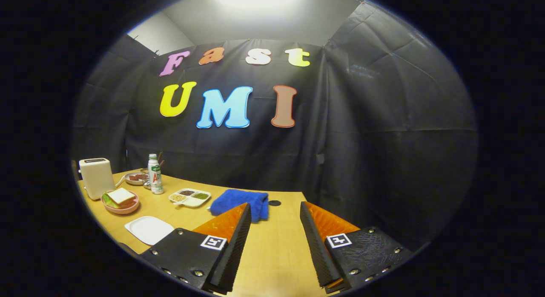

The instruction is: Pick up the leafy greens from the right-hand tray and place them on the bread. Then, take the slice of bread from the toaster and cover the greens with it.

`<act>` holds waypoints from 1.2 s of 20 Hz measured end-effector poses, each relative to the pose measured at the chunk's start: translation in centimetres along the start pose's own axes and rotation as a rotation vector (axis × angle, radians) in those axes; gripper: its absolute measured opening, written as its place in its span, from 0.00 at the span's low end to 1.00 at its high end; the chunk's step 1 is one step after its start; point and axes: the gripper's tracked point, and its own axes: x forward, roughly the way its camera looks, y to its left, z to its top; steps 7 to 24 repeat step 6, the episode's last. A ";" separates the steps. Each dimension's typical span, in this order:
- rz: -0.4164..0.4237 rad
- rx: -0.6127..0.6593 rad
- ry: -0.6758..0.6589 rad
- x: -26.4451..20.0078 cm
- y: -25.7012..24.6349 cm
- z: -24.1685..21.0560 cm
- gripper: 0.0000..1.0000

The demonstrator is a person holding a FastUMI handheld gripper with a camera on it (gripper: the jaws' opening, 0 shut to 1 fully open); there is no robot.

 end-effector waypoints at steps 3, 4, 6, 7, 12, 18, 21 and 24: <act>0.009 -0.020 -0.061 0.7 -4.5 -1.0 0.71; 0.012 -0.026 -0.086 1.2 -5.6 -1.3 0.71; 0.024 -0.018 -0.132 2.1 -7.3 -1.6 0.71; 0.024 -0.018 -0.132 2.1 -7.3 -1.6 0.71; 0.024 -0.018 -0.132 2.1 -7.3 -1.6 0.71; 0.024 -0.018 -0.132 2.1 -7.3 -1.6 0.71; 0.024 -0.018 -0.132 2.1 -7.3 -1.6 0.71; 0.024 -0.018 -0.132 2.1 -7.3 -1.6 0.71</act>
